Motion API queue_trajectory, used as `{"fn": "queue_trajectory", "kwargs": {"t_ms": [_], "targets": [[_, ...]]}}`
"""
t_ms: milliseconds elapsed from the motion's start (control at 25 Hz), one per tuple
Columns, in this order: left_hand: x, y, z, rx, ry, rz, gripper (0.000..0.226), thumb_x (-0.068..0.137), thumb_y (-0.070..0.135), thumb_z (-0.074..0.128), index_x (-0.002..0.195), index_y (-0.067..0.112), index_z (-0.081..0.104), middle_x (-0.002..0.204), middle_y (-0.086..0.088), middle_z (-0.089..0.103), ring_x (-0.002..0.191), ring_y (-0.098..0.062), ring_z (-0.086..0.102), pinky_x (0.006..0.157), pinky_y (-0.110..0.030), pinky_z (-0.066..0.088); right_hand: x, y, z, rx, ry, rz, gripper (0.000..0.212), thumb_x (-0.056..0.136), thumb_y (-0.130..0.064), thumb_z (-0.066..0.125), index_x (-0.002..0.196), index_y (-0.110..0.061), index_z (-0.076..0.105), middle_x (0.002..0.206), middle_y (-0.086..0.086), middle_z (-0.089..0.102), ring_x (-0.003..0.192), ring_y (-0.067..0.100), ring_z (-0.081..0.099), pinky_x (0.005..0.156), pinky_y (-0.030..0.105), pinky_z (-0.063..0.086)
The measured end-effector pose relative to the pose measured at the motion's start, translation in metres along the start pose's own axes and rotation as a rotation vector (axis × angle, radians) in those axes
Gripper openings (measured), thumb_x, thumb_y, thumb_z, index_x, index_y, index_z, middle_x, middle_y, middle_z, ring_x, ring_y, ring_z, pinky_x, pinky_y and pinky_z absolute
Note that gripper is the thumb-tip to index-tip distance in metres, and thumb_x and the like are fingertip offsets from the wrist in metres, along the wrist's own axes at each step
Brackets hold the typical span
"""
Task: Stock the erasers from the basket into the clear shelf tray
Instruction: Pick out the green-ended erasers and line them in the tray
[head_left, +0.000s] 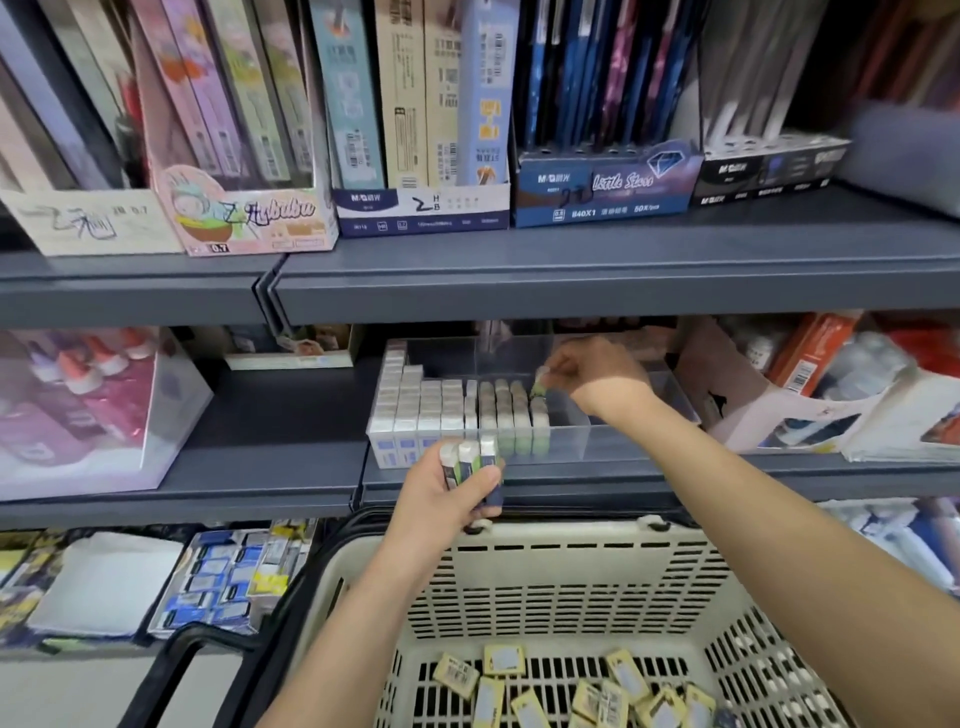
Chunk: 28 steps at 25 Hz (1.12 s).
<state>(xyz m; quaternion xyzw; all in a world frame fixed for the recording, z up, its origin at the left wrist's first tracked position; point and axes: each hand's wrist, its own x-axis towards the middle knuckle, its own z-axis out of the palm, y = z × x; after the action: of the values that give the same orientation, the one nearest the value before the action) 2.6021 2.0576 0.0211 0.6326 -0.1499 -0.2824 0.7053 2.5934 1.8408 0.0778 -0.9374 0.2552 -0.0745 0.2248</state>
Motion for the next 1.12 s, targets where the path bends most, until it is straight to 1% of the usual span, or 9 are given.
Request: {"fn": "queue_trajectory", "kwargs": {"t_ms": [120, 240, 560, 680, 800, 880, 1000, 1040, 1120], "targets": [[0.002, 0.0, 0.0, -0.026, -0.003, 0.001, 0.018, 0.086, 0.004, 0.063, 0.096, 0.018, 0.06, 0.092, -0.002, 0.071, 0.077, -0.012, 0.068, 0.066, -0.024, 0.055, 0.006, -0.001, 0.008, -0.111, -0.082, -0.042, 0.013, 0.088, -0.031, 0.058, 0.091, -0.026, 0.069, 0.106, -0.002, 0.069, 0.098, 0.023, 0.061, 0.087, 0.037, 0.051], [0.003, 0.0, 0.001, -0.033, -0.012, 0.003, 0.016, 0.086, 0.005, 0.064, 0.097, 0.016, 0.059, 0.095, -0.006, 0.07, 0.083, -0.014, 0.069, 0.067, -0.025, 0.055, 0.009, 0.0, 0.014, -0.205, -0.126, -0.066, 0.018, 0.091, -0.029, 0.052, 0.095, -0.026, 0.069, 0.111, 0.0, 0.066, 0.099, 0.024, 0.058, 0.085, 0.035, 0.05], [0.015, 0.004, 0.006, -0.039, -0.037, 0.011, 0.012, 0.086, 0.005, 0.063, 0.093, 0.013, 0.057, 0.093, -0.009, 0.067, 0.082, -0.014, 0.066, 0.066, -0.025, 0.055, 0.016, 0.005, 0.018, -0.248, -0.153, -0.108, 0.018, 0.091, -0.026, 0.048, 0.093, -0.028, 0.066, 0.111, 0.0, 0.065, 0.087, 0.019, 0.051, 0.076, 0.029, 0.042], [0.02, 0.003, 0.009, -0.041, -0.037, 0.001, 0.01, 0.087, 0.006, 0.063, 0.093, 0.012, 0.057, 0.091, -0.01, 0.063, 0.079, -0.015, 0.064, 0.066, -0.026, 0.055, 0.015, 0.006, 0.015, -0.237, -0.206, -0.115, 0.022, 0.09, -0.02, 0.044, 0.092, -0.028, 0.064, 0.112, 0.0, 0.063, 0.09, 0.02, 0.051, 0.079, 0.03, 0.043], [0.024, 0.002, 0.013, -0.052, -0.046, -0.017, 0.011, 0.087, 0.006, 0.063, 0.093, 0.012, 0.056, 0.09, -0.009, 0.061, 0.076, -0.014, 0.063, 0.065, -0.025, 0.055, 0.008, 0.004, 0.01, -0.281, -0.187, -0.142, 0.028, 0.092, -0.019, 0.039, 0.103, -0.027, 0.064, 0.118, 0.002, 0.062, 0.1, 0.025, 0.054, 0.085, 0.033, 0.045], [0.025, 0.001, 0.015, -0.067, -0.054, -0.027, 0.01, 0.087, 0.006, 0.063, 0.092, 0.012, 0.057, 0.086, -0.007, 0.064, 0.072, -0.011, 0.065, 0.063, -0.025, 0.054, -0.003, 0.002, 0.004, -0.189, -0.121, -0.175, 0.028, 0.094, -0.02, 0.042, 0.111, -0.029, 0.063, 0.115, -0.001, 0.064, 0.103, 0.023, 0.057, 0.085, 0.028, 0.045], [0.028, 0.002, 0.016, -0.085, -0.069, -0.034, 0.01, 0.088, 0.006, 0.061, 0.092, 0.013, 0.057, 0.079, -0.001, 0.066, 0.067, -0.009, 0.065, 0.062, -0.025, 0.054, -0.03, -0.006, -0.002, 0.106, -0.209, -0.281, 0.021, 0.093, -0.022, 0.051, 0.098, -0.036, 0.067, 0.084, -0.028, 0.063, 0.082, 0.0, 0.059, 0.068, 0.005, 0.039], [0.028, 0.003, 0.017, -0.088, -0.079, -0.035, 0.01, 0.088, 0.005, 0.061, 0.093, 0.013, 0.057, 0.079, 0.0, 0.067, 0.066, -0.009, 0.066, 0.061, -0.025, 0.055, -0.037, -0.009, -0.002, 0.14, -0.262, -0.331, 0.02, 0.093, -0.021, 0.053, 0.1, -0.032, 0.067, 0.084, -0.029, 0.061, 0.08, -0.003, 0.057, 0.07, 0.004, 0.039], [0.028, 0.002, 0.019, -0.09, -0.106, -0.032, 0.012, 0.088, 0.004, 0.061, 0.094, 0.014, 0.057, 0.079, 0.001, 0.067, 0.067, -0.009, 0.066, 0.061, -0.025, 0.055, -0.046, -0.01, -0.004, 0.199, -0.315, -0.368, 0.015, 0.091, -0.018, 0.056, 0.099, -0.024, 0.068, 0.082, -0.02, 0.063, 0.078, 0.001, 0.058, 0.078, 0.017, 0.045]]}}
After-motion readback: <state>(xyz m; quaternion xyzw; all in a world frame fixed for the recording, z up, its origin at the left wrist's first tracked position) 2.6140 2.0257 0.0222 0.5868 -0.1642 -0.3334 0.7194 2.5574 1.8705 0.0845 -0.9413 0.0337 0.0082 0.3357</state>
